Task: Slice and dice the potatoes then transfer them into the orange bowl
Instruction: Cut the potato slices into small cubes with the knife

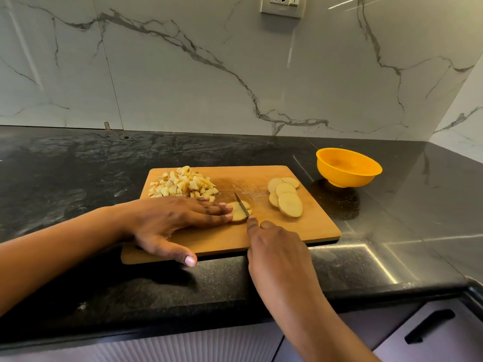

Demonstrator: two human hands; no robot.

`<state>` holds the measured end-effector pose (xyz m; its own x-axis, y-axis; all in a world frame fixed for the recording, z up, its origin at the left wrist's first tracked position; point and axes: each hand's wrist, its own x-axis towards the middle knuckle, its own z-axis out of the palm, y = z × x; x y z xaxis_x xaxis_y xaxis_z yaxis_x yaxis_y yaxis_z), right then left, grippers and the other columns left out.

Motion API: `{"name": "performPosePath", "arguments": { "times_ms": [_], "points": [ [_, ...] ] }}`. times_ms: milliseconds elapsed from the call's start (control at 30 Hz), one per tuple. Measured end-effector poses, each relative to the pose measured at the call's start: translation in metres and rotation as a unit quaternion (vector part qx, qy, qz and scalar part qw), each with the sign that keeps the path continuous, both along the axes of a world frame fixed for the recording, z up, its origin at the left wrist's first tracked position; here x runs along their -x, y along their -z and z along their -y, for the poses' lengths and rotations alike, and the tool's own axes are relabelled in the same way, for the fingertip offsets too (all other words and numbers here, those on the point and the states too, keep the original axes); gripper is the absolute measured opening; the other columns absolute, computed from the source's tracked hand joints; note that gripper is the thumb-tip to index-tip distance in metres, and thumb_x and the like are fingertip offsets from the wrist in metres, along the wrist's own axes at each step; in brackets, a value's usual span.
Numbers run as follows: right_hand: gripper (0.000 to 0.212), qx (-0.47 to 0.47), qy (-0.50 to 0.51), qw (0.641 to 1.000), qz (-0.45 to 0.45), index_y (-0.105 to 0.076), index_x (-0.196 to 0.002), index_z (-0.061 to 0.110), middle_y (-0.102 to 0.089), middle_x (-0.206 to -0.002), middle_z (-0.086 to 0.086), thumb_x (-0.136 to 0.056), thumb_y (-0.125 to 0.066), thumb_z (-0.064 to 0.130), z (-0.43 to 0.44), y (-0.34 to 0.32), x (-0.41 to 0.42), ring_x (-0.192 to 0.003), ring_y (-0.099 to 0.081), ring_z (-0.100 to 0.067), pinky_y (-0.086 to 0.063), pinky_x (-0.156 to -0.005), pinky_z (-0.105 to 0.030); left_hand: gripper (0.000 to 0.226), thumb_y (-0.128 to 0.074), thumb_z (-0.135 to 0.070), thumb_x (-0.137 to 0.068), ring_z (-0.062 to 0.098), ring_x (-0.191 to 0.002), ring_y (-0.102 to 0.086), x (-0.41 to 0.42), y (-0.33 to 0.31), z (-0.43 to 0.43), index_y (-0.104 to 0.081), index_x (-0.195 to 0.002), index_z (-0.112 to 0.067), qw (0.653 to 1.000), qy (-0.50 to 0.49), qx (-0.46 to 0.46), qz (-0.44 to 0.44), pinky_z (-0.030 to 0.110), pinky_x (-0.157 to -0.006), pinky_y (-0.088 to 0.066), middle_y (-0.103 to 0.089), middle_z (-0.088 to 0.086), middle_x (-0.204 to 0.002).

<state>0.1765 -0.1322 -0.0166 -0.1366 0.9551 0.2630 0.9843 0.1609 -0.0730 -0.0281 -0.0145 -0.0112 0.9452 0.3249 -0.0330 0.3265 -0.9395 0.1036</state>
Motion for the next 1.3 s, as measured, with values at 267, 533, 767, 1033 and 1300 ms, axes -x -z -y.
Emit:
{"name": "performPosePath", "arguments": {
  "times_ms": [267,533,767,1033,1300],
  "points": [
    [0.053,-0.039,-0.043,0.996,-0.065,-0.018,-0.152,0.024,-0.052,-0.118,0.007,-0.102,-0.036,0.024,0.02,0.003,-0.018,-0.097,-0.054,-0.01,-0.035,-0.069,-0.019,0.085,-0.021,-0.082,-0.079,0.001,-0.143,-0.009,0.0,0.0,0.003,-0.007,-0.149,-0.036,1.0,-0.008,-0.02,-0.003,0.029,-0.117,-0.011,-0.009,-0.012,-0.157],
    [0.049,-0.077,-0.036,0.989,-0.121,-0.029,-0.149,0.031,-0.058,-0.112,0.012,-0.1,-0.037,0.032,0.018,-0.013,-0.02,-0.088,-0.05,-0.004,-0.038,-0.072,-0.018,0.081,-0.021,-0.08,-0.081,0.005,-0.144,-0.007,0.0,0.001,0.005,-0.003,-0.149,-0.04,1.0,-0.004,-0.008,0.005,0.027,-0.118,-0.008,-0.008,-0.008,-0.158],
    [0.049,-0.072,-0.04,0.992,-0.095,-0.026,-0.149,0.028,-0.057,-0.116,0.01,-0.101,-0.034,0.031,0.027,-0.014,-0.016,-0.092,-0.052,-0.006,-0.036,-0.07,-0.018,0.077,-0.021,-0.079,-0.082,0.001,-0.144,-0.006,-0.001,0.0,0.004,-0.006,-0.148,-0.043,0.999,-0.002,-0.04,0.0,0.016,-0.114,0.001,-0.008,-0.011,-0.157],
    [0.049,-0.067,-0.039,0.993,-0.088,-0.027,-0.15,0.027,-0.056,-0.115,0.009,-0.102,-0.035,0.029,0.026,-0.007,-0.01,-0.088,-0.049,-0.006,-0.029,-0.058,-0.017,0.074,-0.02,-0.078,-0.083,-0.002,-0.143,-0.002,0.0,0.001,0.004,-0.001,-0.146,-0.046,0.998,0.001,-0.06,-0.004,0.013,-0.113,0.006,-0.006,-0.011,-0.157],
    [0.04,-0.001,-0.019,1.0,-0.016,-0.04,-0.14,0.012,-0.054,-0.123,-0.004,-0.1,-0.041,0.009,0.001,-0.003,0.015,-0.103,-0.055,-0.019,-0.034,-0.068,-0.025,0.08,-0.018,-0.081,-0.08,0.001,-0.143,-0.005,0.001,0.001,0.003,-0.006,-0.148,-0.039,0.997,0.001,-0.07,-0.024,0.026,-0.116,-0.007,-0.004,-0.014,-0.156]
  ]
}}
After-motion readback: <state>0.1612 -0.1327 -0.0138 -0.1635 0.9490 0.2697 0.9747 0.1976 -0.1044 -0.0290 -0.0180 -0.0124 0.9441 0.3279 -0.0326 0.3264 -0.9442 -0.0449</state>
